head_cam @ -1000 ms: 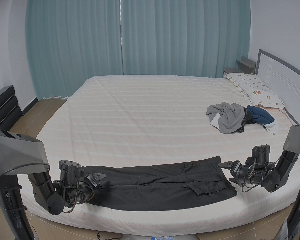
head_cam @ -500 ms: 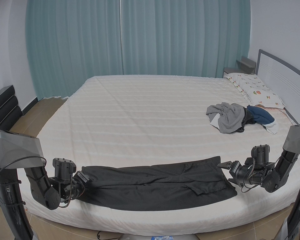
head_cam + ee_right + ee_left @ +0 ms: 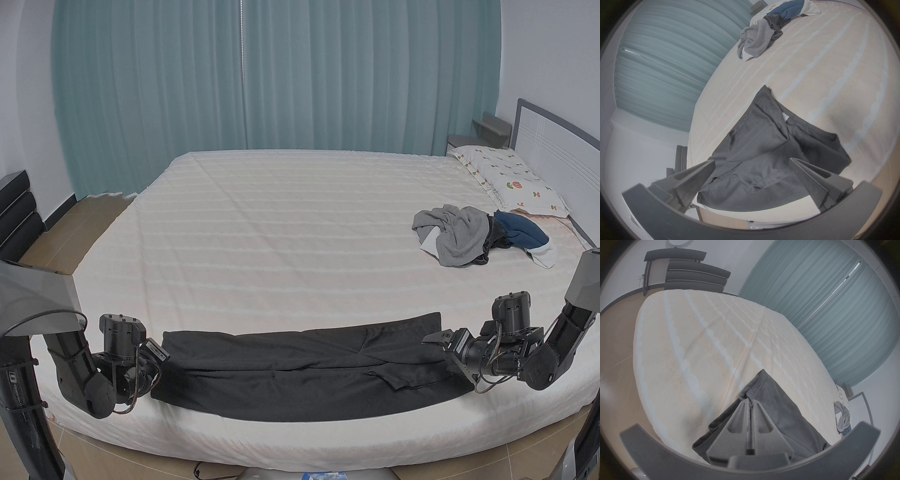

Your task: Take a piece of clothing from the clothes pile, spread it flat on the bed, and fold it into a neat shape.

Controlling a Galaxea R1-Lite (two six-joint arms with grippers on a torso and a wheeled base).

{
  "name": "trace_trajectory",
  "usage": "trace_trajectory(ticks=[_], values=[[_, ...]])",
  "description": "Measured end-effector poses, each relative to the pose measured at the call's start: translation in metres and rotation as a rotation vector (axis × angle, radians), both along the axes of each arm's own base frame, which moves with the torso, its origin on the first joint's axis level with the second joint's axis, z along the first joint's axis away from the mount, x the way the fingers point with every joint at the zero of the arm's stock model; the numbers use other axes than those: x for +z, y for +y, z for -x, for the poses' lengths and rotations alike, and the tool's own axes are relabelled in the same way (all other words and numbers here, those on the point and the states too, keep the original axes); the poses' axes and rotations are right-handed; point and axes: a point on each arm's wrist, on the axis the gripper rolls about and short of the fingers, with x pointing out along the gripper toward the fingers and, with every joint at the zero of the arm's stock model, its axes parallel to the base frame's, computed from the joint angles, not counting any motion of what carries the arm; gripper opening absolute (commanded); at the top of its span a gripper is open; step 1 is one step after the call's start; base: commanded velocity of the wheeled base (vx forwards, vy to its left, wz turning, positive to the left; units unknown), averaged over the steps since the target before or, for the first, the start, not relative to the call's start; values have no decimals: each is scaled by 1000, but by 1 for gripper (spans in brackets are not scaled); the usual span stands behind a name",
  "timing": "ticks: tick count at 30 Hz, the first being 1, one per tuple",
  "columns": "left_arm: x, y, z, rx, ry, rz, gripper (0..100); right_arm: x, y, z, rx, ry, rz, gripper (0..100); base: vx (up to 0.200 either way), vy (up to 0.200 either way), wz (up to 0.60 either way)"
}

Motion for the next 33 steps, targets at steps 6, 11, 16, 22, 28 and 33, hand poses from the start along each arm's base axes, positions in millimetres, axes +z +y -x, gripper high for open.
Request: trace_trajectory(ticks=[6, 11, 16, 22, 28, 33], values=[[10, 0, -3, 6, -69, 26, 0, 0, 11, -5, -17, 14, -22, 100, 0, 0, 0], [14, 0, -3, 8, -90, 36, 0, -5, 14, -8, -23, 23, -9, 100, 0, 0, 0], [15, 0, -3, 7, -94, 39, 0, -11, 18, -13, -64, 38, -8, 100, 0, 0, 0], [15, 0, -3, 7, -95, 39, 0, -13, 25, -27, -147, 54, -55, 100, 0, 0, 0], [15, 0, -3, 7, -96, 39, 0, -20, 30, -33, -152, 82, -47, 100, 0, 0, 0], [15, 0, -4, 7, -98, 39, 0, -23, 32, -39, -183, 80, -49, 0, 0, 0, 0]])
